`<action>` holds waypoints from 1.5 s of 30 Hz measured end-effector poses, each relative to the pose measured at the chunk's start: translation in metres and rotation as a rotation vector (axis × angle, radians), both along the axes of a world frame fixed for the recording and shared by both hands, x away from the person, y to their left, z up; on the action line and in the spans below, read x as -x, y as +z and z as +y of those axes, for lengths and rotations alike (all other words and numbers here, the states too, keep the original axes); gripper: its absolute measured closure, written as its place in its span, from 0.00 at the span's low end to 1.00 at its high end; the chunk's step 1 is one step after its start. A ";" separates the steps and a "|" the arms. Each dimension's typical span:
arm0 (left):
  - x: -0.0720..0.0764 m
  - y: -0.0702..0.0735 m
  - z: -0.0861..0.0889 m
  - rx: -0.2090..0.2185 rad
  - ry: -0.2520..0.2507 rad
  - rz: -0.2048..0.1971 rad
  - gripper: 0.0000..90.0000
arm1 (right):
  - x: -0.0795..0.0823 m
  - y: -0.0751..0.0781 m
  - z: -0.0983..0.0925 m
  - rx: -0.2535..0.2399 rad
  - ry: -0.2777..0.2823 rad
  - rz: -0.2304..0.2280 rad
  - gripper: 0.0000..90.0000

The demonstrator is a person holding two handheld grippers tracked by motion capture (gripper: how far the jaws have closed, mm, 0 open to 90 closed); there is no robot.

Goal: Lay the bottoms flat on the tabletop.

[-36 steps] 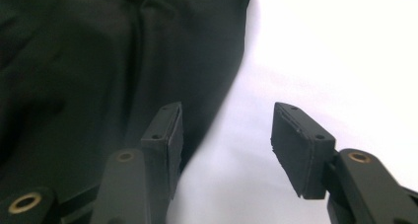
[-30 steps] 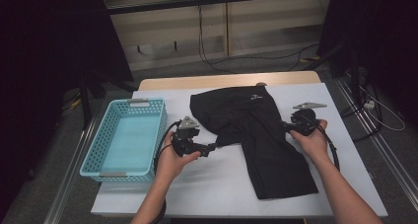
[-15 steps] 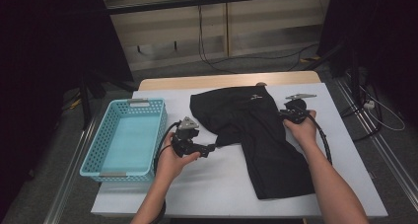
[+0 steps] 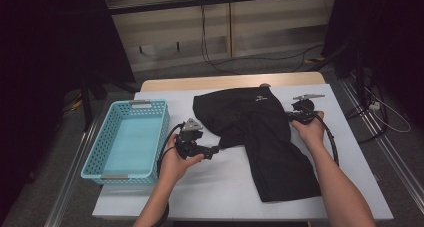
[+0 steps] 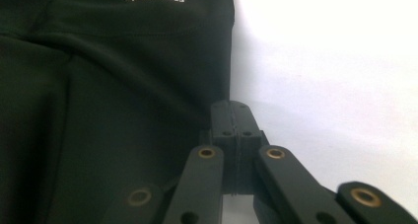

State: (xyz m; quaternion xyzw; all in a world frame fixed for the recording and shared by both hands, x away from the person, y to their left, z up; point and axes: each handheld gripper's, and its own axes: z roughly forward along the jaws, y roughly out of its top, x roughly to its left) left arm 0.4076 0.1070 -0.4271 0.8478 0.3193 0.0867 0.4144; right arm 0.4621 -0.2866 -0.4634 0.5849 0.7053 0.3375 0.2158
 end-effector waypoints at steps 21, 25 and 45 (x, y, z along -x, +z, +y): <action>0.000 -0.001 -0.003 -0.011 -0.002 -0.004 0.14 | 0.010 0.003 -0.055 0.022 -0.122 0.029 1.00; -0.001 -0.001 -0.003 -0.012 -0.009 0.001 0.14 | 0.014 0.003 -0.067 0.005 -0.165 0.028 1.00; 0.003 0.004 -0.007 -0.003 -0.023 -0.018 0.14 | 0.090 0.008 -0.035 -0.110 -0.014 0.076 0.72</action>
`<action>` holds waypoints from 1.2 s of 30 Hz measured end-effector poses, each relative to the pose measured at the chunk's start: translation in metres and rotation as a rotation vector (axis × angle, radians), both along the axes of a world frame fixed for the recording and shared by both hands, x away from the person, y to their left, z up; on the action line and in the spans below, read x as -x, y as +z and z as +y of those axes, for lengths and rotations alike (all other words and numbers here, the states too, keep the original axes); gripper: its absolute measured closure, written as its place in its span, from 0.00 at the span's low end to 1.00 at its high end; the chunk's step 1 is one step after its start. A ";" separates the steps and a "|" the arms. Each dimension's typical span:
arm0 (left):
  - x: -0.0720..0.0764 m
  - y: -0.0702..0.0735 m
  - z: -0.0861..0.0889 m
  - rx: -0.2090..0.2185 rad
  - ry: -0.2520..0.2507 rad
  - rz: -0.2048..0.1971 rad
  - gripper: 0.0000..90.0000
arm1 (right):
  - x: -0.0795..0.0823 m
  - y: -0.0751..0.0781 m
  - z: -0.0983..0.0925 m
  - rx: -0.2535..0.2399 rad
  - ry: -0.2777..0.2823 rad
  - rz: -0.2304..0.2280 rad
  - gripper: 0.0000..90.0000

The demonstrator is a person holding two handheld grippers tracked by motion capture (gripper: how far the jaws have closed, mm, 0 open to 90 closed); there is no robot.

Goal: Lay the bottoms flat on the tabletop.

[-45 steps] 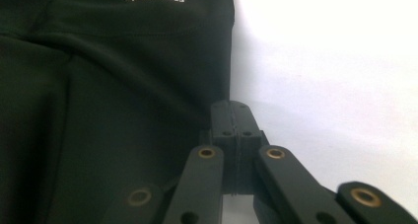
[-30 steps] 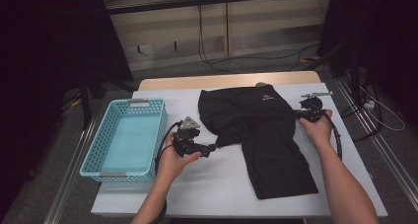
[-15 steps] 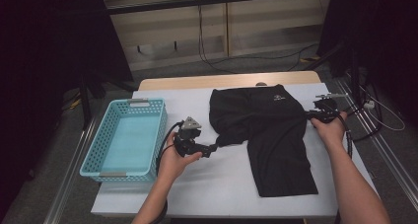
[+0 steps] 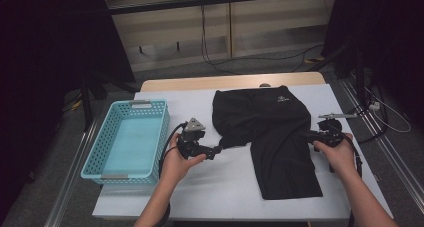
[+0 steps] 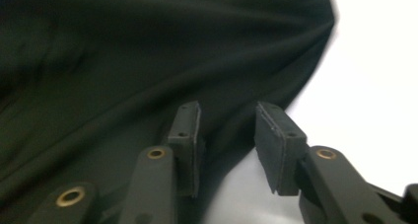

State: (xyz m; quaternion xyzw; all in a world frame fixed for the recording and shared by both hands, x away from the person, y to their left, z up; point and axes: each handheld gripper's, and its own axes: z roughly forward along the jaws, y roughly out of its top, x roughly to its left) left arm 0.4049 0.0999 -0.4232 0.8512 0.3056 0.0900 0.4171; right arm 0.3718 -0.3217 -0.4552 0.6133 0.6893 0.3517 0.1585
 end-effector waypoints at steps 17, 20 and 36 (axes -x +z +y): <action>0.000 0.001 0.000 0.002 -0.009 0.000 0.14 | 0.003 -0.001 -0.042 0.080 -0.101 -0.049 0.98; -0.001 0.000 -0.001 0.001 -0.007 0.003 0.14 | 0.007 0.000 -0.038 0.095 -0.091 -0.040 0.81; 0.004 0.007 -0.002 0.020 -0.020 -0.009 0.14 | 0.069 0.004 -0.022 0.138 0.011 0.014 1.00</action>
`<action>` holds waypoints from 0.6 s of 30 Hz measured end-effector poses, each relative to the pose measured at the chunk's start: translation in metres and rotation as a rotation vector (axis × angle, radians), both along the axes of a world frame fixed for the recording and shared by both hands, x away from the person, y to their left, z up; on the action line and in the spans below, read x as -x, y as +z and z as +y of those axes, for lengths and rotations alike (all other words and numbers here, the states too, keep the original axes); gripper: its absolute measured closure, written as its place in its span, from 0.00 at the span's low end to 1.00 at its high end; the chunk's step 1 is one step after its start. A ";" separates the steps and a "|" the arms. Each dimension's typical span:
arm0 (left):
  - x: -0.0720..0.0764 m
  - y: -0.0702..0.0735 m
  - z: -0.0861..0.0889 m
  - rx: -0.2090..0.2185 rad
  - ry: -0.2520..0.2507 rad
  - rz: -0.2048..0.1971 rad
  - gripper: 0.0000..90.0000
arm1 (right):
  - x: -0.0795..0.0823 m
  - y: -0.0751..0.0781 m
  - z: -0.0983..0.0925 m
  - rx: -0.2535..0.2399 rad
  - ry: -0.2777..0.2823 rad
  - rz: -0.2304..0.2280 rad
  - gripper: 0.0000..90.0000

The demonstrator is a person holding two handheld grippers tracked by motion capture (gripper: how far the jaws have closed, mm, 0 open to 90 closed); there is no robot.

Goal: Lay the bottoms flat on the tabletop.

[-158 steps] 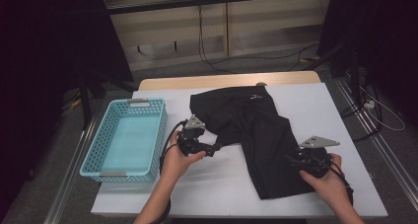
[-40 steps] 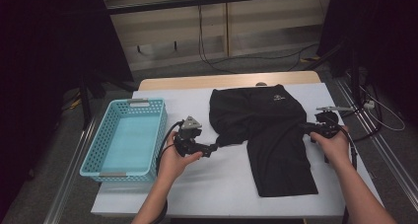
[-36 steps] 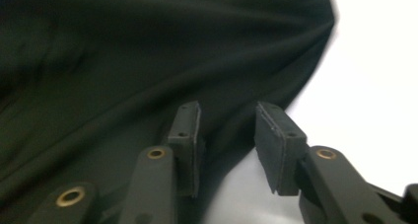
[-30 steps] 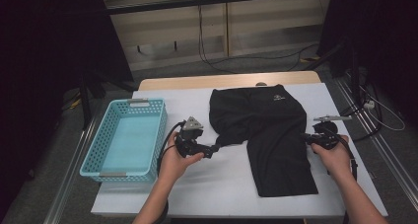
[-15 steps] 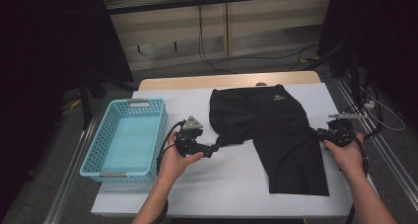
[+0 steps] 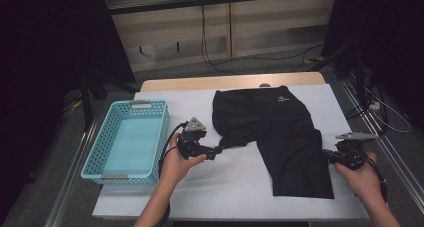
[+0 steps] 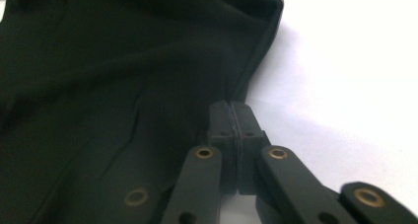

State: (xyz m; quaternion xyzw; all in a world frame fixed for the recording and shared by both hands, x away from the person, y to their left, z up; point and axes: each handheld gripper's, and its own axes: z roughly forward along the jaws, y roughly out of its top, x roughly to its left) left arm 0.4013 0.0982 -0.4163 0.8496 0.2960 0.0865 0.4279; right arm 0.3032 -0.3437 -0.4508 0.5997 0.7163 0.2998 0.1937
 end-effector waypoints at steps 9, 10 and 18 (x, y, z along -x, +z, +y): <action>0.003 0.003 0.002 -0.005 0.003 -0.006 0.14 | 0.002 0.002 -0.012 0.109 -0.047 -0.039 0.90; 0.002 0.003 0.002 -0.010 0.001 -0.005 0.13 | 0.003 0.003 -0.008 0.135 -0.033 -0.051 0.83; 0.005 0.003 0.002 -0.003 0.000 -0.005 0.13 | 0.010 0.015 0.051 0.085 0.118 -0.095 0.63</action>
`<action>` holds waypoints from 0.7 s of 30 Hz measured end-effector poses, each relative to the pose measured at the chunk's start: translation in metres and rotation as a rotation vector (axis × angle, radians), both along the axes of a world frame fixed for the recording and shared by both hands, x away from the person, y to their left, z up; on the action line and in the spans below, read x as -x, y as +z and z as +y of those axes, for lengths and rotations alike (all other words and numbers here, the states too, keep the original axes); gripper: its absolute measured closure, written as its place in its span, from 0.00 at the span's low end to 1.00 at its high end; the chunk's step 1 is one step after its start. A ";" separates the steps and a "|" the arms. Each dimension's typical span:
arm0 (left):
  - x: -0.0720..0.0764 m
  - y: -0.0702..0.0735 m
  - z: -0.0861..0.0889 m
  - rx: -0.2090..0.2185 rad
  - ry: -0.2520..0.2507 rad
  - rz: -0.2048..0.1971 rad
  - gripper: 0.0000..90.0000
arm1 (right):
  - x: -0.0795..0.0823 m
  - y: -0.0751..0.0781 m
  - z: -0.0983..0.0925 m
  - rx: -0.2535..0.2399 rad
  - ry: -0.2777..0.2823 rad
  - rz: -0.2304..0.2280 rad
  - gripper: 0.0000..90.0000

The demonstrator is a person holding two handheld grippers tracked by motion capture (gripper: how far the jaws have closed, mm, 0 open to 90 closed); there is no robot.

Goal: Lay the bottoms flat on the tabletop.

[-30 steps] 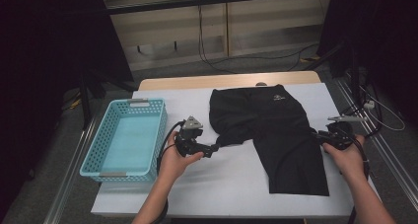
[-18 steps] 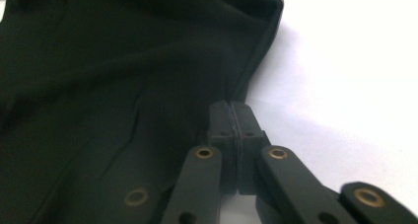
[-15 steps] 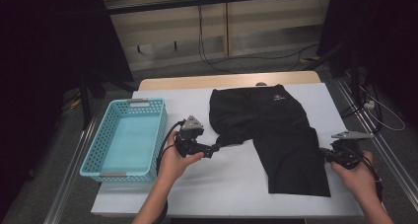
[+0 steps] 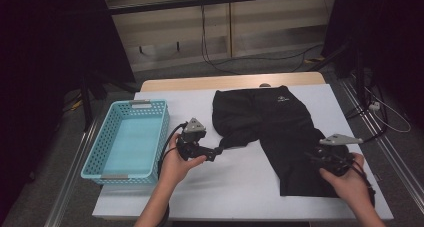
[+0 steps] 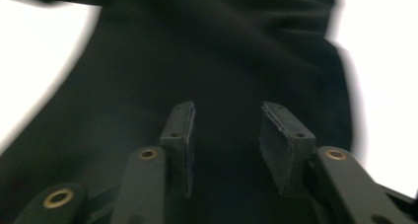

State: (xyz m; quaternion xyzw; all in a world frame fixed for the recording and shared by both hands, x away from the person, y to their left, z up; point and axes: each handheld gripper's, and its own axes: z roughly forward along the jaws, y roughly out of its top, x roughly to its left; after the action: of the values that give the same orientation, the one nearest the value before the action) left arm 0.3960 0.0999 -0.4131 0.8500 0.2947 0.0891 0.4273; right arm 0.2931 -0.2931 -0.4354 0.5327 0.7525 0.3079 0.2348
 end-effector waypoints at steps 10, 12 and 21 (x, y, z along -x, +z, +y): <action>0.000 0.001 0.005 0.001 0.012 0.001 0.13 | 0.010 -0.003 0.072 -0.043 0.194 0.004 0.63; 0.000 0.000 0.005 -0.001 0.011 0.002 0.13 | 0.008 -0.008 0.081 -0.040 0.220 0.028 0.64; -0.003 -0.002 0.006 -0.003 0.016 0.006 0.13 | -0.009 -0.015 0.092 0.056 0.220 0.052 0.99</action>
State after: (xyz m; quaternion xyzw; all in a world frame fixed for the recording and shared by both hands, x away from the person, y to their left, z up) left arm 0.3985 0.1060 -0.4148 0.8486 0.3028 0.0904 0.4243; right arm 0.3022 -0.2015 -0.4503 0.4482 0.8205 0.2966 0.1947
